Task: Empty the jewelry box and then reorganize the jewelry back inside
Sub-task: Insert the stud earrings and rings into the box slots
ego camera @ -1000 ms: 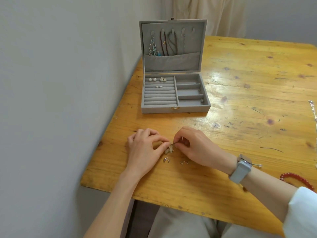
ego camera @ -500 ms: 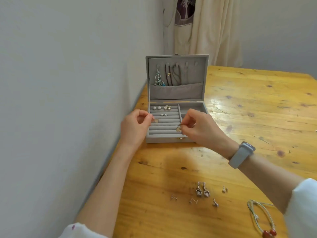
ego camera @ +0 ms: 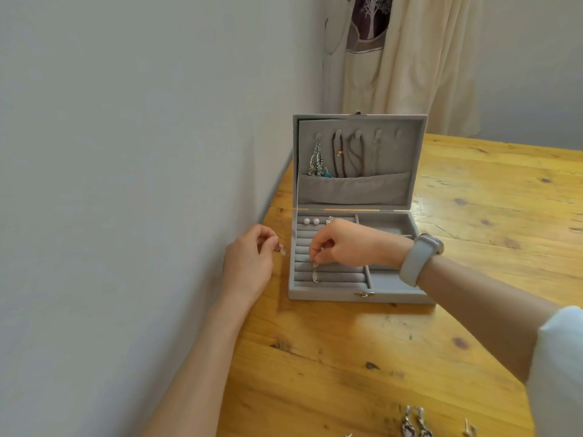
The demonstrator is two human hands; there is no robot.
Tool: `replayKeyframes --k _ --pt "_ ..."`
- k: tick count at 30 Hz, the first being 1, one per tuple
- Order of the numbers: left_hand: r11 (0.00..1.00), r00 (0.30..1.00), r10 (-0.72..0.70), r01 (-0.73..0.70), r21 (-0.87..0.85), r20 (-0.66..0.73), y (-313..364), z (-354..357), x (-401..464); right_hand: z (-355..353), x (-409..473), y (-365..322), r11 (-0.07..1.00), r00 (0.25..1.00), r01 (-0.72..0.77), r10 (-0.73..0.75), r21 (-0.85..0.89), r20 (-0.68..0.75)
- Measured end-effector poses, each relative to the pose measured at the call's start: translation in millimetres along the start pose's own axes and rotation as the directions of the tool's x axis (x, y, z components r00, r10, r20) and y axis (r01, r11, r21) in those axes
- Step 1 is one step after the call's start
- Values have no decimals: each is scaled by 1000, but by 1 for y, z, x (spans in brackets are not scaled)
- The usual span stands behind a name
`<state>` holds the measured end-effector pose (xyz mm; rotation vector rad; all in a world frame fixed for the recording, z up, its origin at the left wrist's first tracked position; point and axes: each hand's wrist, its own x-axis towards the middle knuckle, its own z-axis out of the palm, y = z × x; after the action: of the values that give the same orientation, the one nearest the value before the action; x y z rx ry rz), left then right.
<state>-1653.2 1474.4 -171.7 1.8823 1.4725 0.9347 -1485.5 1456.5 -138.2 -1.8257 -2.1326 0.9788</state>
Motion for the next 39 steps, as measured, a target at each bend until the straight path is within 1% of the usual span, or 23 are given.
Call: replayKeyframes --k 2,5,8,12,17,22,24,28,32,34,36,38,39 --pt "1000 1000 6 -6 -5 -21 0 0 1 1 11 3 1000 999 -13 13 0 -47" --pt "1000 1000 10 -9 6 -16 -1 1 4 4 24 5 1000 996 -20 20 -5 -89" --pt "1000 999 9 -9 -4 -32 -3 3 7 5 30 4 1000 997 -14 14 1 -77" --pt "1000 999 2 -3 -23 -39 -4 5 7 6 34 1 998 997 -37 34 -44 -63" --pt "999 1000 8 -8 -40 -1 -6 5 4 14 30 1 996 980 -64 52 -59 -190" --pt "998 1000 1 0 -70 17 -3 3 1 29 10 7 1000 930 3 5 21 -368" --pt "998 1000 1 1 -64 17 -2 1 0 35 -1 10 999 909 36 -27 15 -416" --pt "998 1000 -11 11 -62 8 3 0 1 47 -16 11 991 902 137 -128 -8 -413" --pt "997 1000 -5 6 -79 15 10 0 2 53 -20 12 987 900 161 -139 20 -412" --pt "997 999 -3 7 -82 49 14 -1 3 52 -22 16 986 880 160 -125 39 -458" --pt "997 991 -7 17 -71 134 19 -3 5 48 -25 22 986 860 153 -101 64 -501" --pt "996 954 -4 30 -80 300 24 -4 7 44 -28 29 989 844 137 -84 63 -529" --pt "996 917 2 32 -80 398 27 -4 7 43 -30 33 992 840 121 -77 47 -538"
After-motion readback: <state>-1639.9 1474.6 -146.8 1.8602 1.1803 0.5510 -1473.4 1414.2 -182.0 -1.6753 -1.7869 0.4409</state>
